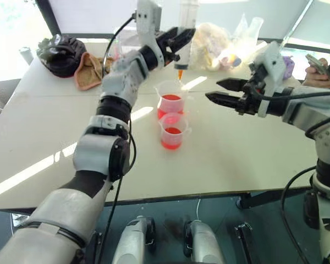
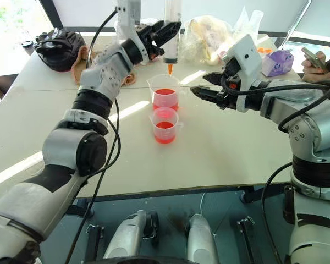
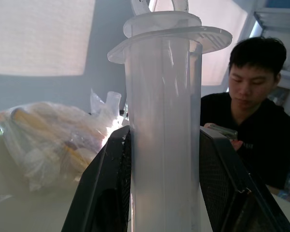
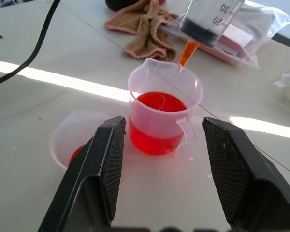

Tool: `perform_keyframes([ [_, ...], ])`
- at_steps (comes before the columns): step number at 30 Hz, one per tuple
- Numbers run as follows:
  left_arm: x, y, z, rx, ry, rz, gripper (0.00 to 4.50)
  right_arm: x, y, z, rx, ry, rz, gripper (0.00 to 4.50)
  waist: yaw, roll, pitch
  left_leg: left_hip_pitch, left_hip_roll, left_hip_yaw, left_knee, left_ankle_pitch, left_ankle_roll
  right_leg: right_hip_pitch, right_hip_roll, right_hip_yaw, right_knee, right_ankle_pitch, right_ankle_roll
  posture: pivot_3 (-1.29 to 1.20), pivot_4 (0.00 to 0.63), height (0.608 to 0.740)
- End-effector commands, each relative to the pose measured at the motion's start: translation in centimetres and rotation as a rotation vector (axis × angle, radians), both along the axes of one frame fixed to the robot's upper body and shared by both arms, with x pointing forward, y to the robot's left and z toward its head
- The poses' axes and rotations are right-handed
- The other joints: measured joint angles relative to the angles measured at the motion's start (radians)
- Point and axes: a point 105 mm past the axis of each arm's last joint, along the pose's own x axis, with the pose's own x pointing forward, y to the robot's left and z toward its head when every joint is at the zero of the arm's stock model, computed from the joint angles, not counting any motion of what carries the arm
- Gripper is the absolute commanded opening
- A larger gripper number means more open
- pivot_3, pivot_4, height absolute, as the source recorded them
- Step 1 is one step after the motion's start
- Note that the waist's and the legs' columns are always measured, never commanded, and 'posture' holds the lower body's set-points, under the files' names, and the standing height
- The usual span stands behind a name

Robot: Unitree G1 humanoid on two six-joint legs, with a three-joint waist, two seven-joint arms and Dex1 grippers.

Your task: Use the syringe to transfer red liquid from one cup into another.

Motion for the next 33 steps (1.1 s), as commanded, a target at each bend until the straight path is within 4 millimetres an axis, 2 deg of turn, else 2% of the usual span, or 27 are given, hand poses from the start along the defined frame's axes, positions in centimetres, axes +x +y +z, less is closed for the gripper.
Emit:
perform_keyframes([
  [1,-0.7,0.1,0.5,-0.002,-0.134,0.008,1.37,-0.3,-0.3,2.8,0.081,-0.089,-0.017,2.61,0.001,0.0,0.0,0.0,0.0,0.0,0.0,0.0,0.0,0.0,0.0,0.0,0.0,0.0,0.0,0.0,0.15,0.74],
  [10,-0.1,1.2,-4.5,0.066,-0.19,0.128,1.37,0.2,0.7,6.5,0.264,-0.101,0.008,2.61,-0.002,0.0,0.0,0.0,0.0,-0.001,0.0,-0.001,0.0,0.0,0.0,0.0,0.0,0.0,0.0,0.0,0.15,0.74],
  [18,0.4,1.5,-8.4,0.128,-0.149,0.199,1.37,1.5,3.0,8.3,0.344,-0.019,0.023,2.61,-0.005,0.001,0.0,0.0,0.0,-0.001,0.0,-0.002,0.0,-0.001,-0.001,0.0,0.0,0.0,0.0,0.0,0.15,0.74],
  [26,0.4,1.1,-9.1,0.131,-0.141,0.209,1.37,4.0,4.3,6.9,0.342,0.127,-0.071,2.61,-0.005,0.001,-0.001,0.0,0.0,-0.001,0.0,-0.002,0.0,-0.001,-0.001,0.0,0.0,0.0,0.0,0.0,0.15,0.74],
  [33,0.2,0.3,-9.0,0.128,-0.14,0.181,1.37,6.7,5.0,7.2,0.427,0.145,-0.175,2.61,-0.006,0.001,-0.001,0.0,0.0,0.0,0.0,-0.002,0.0,0.0,0.0,0.0,0.0,0.0,0.0,0.0,0.15,0.74],
])
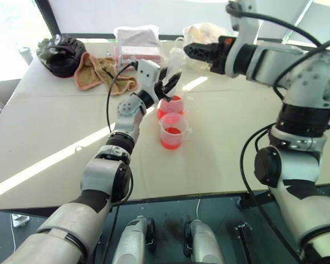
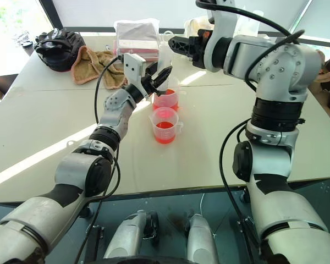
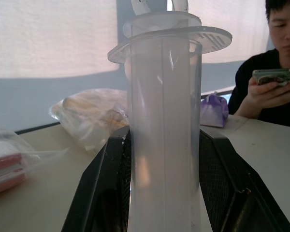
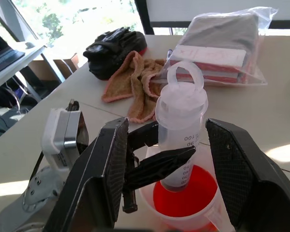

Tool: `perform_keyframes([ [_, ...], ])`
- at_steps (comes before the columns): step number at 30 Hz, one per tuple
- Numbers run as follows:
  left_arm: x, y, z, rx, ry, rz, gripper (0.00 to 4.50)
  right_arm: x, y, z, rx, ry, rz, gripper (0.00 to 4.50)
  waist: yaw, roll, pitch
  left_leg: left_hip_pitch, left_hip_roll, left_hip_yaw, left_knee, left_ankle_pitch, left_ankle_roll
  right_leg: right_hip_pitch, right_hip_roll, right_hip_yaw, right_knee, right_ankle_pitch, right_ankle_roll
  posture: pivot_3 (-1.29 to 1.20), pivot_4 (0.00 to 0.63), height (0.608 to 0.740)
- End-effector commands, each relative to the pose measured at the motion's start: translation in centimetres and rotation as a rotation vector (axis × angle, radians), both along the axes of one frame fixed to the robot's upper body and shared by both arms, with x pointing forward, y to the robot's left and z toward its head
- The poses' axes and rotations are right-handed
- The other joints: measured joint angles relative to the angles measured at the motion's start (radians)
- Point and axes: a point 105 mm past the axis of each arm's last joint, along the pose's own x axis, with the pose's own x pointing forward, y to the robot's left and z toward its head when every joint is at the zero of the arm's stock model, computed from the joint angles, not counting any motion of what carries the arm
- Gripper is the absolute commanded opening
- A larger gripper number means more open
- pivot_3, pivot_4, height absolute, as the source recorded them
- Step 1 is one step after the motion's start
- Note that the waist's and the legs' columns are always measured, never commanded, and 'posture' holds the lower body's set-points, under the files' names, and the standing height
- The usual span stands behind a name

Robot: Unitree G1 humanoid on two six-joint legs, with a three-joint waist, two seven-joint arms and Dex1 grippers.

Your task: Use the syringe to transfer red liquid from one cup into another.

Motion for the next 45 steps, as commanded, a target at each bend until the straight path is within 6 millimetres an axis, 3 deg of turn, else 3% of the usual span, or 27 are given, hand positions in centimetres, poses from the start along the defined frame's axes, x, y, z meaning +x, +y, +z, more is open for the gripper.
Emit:
perform_keyframes([
  [1,-0.3,-1.1,0.0,0.015,-0.001,-0.038,1.37,0.9,-0.2,2.1,0.048,-0.066,-0.072,2.61,0.001,0.0,0.0,0.0,0.0,0.0,0.0,0.0,0.0,0.0,0.0,0.0,0.0,0.0,0.0,0.0,0.15,0.74],
  [12,-0.9,-1.9,0.2,0.032,0.006,-0.111,1.37,4.1,0.4,1.3,0.01,-0.042,-0.21,2.61,-0.006,0.0,0.0,0.0,0.0,0.0,0.0,0.001,0.002,0.001,0.001,0.0,0.0,0.0,0.0,0.0,0.15,0.74],
  [29,-1.2,-2.0,-0.1,0.064,0.026,-0.157,1.37,4.6,2.3,-0.4,-0.082,-0.021,-0.201,2.61,-0.02,0.0,0.0,0.001,0.0,0.0,0.0,0.001,0.002,0.001,0.001,-0.001,0.0,0.0,0.0,0.0,0.15,0.74],
  [32,-1.2,-2.1,-0.5,0.075,0.036,-0.167,1.37,4.7,2.4,-0.4,-0.088,-0.03,-0.202,1.79,-0.022,0.001,0.0,0.001,0.0,0.0,-0.001,0.0,0.0,0.001,0.001,-0.001,0.0,0.0,0.0,0.0,0.15,0.74],
  [35,-1.3,-2.1,-0.7,0.086,0.045,-0.171,1.37,4.7,2.6,-0.4,-0.092,-0.036,-0.195,0.32,-0.022,0.001,-0.001,0.001,0.0,0.0,-0.001,0.0,0.0,0.001,0.001,-0.001,0.0,0.0,0.0,0.0,0.15,0.74],
  [36,-1.3,-2.1,-0.8,0.09,0.05,-0.175,1.37,4.6,2.8,-0.3,-0.089,-0.036,-0.189,0.04,-0.022,0.001,-0.001,0.001,0.0,0.0,-0.001,0.0,0.0,0.002,0.001,-0.001,0.0,0.0,0.0,0.0,0.15,0.74],
  [45,-1.2,-2.1,-1.0,0.114,0.065,-0.182,1.37,4.3,2.9,0.3,-0.092,-0.075,-0.168,0.04,-0.025,0.001,-0.001,0.001,0.0,0.0,-0.001,0.0,0.0,0.002,0.001,-0.001,0.0,0.0,0.0,0.0,0.15,0.74],
])
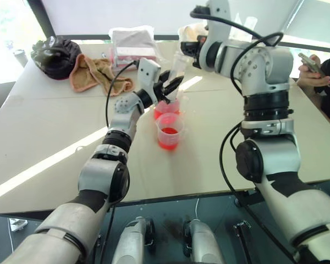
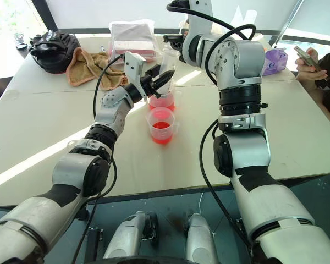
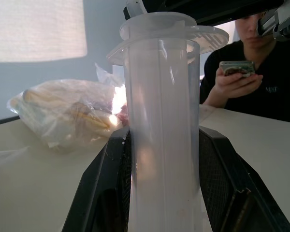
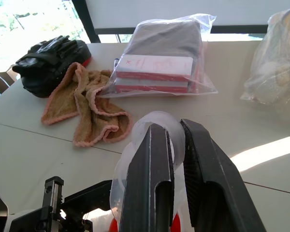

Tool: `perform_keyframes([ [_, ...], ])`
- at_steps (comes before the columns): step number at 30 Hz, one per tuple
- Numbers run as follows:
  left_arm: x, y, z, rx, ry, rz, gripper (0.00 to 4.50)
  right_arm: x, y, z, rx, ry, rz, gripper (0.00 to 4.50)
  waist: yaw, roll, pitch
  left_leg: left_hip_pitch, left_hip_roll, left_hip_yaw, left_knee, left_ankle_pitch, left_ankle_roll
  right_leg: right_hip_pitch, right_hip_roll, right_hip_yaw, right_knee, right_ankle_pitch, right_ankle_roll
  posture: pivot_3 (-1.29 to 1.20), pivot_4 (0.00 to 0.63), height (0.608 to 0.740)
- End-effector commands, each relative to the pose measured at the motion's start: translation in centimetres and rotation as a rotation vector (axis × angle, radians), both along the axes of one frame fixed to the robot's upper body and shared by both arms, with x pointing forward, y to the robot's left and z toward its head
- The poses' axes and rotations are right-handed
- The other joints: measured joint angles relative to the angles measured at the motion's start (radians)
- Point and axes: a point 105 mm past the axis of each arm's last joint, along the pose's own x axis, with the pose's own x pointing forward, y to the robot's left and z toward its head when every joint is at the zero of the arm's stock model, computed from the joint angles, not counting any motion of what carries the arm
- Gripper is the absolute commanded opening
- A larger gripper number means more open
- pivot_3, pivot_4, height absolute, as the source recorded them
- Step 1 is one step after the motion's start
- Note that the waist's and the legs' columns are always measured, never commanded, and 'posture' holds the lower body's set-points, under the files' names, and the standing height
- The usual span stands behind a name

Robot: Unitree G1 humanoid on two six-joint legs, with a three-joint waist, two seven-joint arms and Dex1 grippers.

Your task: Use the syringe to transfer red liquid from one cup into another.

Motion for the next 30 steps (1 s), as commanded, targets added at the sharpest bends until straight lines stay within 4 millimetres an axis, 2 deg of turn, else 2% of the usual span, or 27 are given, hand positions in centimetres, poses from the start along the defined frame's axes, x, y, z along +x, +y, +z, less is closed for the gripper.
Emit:
perform_keyframes([
  [1,-0.7,-1.5,-0.9,0.062,0.005,-0.066,1.37,-0.4,0.6,1.5,-0.001,-0.06,0.022,0.04,0.0,0.0,0.0,0.0,0.0,0.0,0.0,0.0,0.0,0.0,0.0,0.0,0.0,0.0,0.0,0.0,0.15,0.74],
  [14,-0.9,-1.7,-2.2,0.11,0.052,-0.092,1.37,-0.2,-0.8,4.2,0.015,-0.156,-0.021,0.04,-0.001,0.0,0.0,0.0,0.0,0.0,0.0,0.0,0.0,0.0,0.0,0.0,0.0,0.0,0.0,0.0,0.15,0.74],
  [30,-1.1,-1.9,-2.8,0.141,0.077,-0.118,1.37,0.1,-2.6,7.5,0.041,-0.264,-0.079,0.04,-0.002,0.0,0.0,0.0,0.0,0.001,-0.001,0.0,0.0,-0.001,0.0,0.0,0.0,0.0,0.0,0.0,0.15,0.74],
])
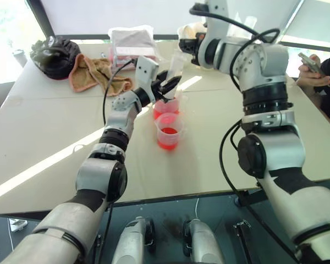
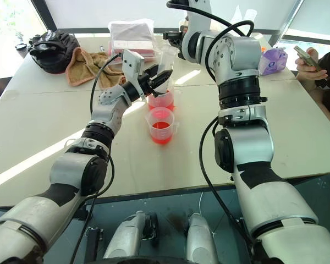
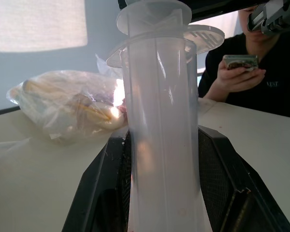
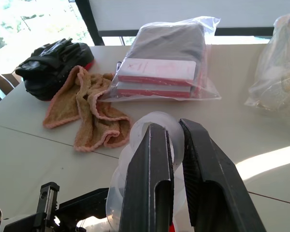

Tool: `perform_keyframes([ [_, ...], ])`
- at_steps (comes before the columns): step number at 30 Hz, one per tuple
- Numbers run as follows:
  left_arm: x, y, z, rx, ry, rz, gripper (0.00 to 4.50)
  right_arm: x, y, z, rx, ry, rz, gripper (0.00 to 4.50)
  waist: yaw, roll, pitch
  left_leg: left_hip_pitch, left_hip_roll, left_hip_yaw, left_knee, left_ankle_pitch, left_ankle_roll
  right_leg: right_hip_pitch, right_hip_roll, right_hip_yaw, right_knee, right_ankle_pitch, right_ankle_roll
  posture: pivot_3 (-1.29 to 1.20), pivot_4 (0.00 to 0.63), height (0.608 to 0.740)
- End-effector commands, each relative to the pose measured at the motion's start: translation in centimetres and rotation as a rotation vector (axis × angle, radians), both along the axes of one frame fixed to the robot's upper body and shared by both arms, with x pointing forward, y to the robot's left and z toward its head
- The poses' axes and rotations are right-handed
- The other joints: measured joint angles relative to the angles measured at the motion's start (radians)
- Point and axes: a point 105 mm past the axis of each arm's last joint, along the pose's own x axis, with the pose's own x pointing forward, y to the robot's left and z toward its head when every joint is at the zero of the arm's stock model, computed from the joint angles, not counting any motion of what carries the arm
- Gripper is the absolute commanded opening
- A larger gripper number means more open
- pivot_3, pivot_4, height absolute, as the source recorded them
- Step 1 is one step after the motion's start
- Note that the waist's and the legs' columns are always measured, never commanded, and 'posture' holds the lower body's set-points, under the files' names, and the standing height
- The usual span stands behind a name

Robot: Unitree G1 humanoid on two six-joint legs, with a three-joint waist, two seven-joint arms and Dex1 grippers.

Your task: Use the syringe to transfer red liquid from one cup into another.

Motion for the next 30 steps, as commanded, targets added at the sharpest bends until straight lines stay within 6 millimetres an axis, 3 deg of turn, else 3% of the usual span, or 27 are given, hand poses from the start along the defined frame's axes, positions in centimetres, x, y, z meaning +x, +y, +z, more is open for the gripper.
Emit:
perform_keyframes([
  [1,-1.3,-2.4,-2.9,0.121,0.04,-0.123,1.37,-1.1,-2.4,7.1,0.035,-0.252,-0.088,0.04,0.0,0.0,0.0,0.0,0.0,0.0,0.0,0.0,0.0,0.0,0.0,0.0,0.0,0.0,0.0,0.0,0.15,0.74],
  [18,-1.4,-2.7,-2.9,0.13,0.038,-0.127,1.37,-1.3,-2.8,8.2,0.024,-0.296,-0.093,0.04,0.0,0.0,0.0,0.0,0.0,0.0,0.0,0.0,0.0,0.0,0.0,0.0,0.0,0.0,0.0,0.0,0.15,0.74],
  [23,-1.3,-2.6,-2.6,0.122,0.033,-0.121,1.37,-1.5,-1.4,6.6,0.076,-0.179,0.003,0.04,0.001,0.0,0.0,0.0,0.0,0.0,0.0,0.0,0.0,0.0,0.0,0.0,0.0,0.0,0.0,0.0,0.15,0.74],
  [27,-1.3,-2.6,-2.6,0.118,0.031,-0.12,1.37,-1.9,-0.4,5.3,0.096,-0.097,0.064,1.63,0.002,0.0,0.0,0.0,0.0,0.0,0.0,0.0,0.0,0.0,-0.001,0.0,0.0,0.0,0.0,0.0,0.15,0.74],
  [30,-1.3,-2.6,-2.5,0.115,0.03,-0.12,1.37,-2.1,0.0,4.8,0.112,-0.056,0.083,3.24,0.001,0.0,0.0,0.0,0.0,0.0,0.0,0.0,0.0,0.0,-0.001,0.0,0.0,0.0,0.0,0.0,0.15,0.74],
])
